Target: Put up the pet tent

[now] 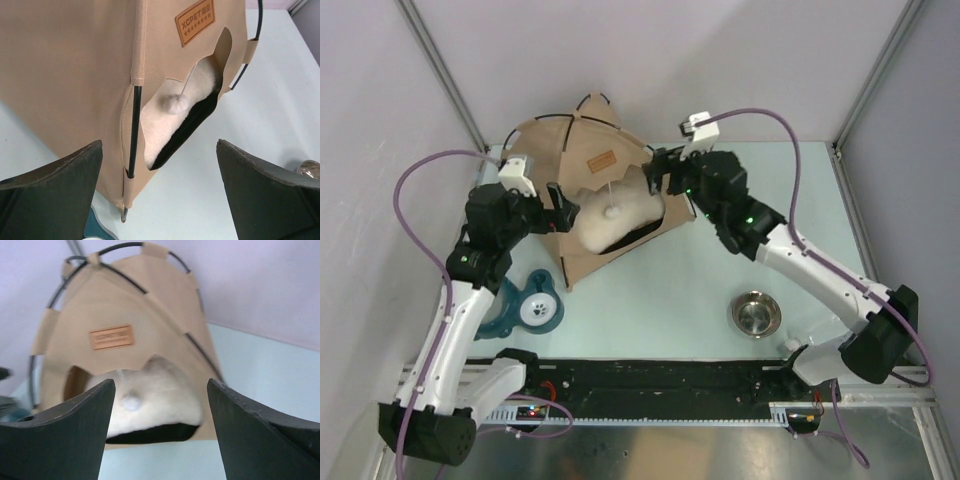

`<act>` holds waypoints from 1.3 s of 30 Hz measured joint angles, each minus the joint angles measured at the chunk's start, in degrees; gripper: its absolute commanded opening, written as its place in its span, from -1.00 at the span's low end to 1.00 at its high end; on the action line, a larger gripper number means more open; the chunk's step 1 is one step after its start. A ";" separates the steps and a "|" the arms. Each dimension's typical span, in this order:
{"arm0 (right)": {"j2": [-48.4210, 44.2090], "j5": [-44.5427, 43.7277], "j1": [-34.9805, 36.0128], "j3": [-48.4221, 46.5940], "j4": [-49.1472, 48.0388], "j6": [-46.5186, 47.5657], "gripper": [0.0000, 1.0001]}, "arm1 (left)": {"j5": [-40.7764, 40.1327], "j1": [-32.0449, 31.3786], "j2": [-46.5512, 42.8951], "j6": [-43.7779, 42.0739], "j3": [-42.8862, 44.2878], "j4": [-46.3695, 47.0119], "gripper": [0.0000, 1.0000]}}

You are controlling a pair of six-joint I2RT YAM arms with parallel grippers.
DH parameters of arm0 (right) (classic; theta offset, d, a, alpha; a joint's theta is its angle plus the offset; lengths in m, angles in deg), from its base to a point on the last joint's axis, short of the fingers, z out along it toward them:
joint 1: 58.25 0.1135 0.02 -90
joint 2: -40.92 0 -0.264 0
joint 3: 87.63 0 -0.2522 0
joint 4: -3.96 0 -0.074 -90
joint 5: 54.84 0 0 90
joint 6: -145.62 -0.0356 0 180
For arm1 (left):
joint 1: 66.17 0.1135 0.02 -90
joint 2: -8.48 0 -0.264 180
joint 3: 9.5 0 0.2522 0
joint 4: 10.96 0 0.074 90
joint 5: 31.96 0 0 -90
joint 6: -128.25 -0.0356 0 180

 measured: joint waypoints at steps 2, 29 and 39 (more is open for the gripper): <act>-0.68 2.91 -3.67 -0.09 0.22 3.26 0.56 | -0.35 0.00 -1.66 0.02 0.00 0.00 0.99; 25.64 34.03 -18.82 -19.61 9.25 20.57 -0.63 | -2.62 0.00 -4.02 3.69 -4.94 -0.07 0.77; 23.52 30.56 -17.40 -16.41 8.35 23.87 -1.00 | -2.38 0.00 -2.36 3.69 -4.94 -0.07 0.77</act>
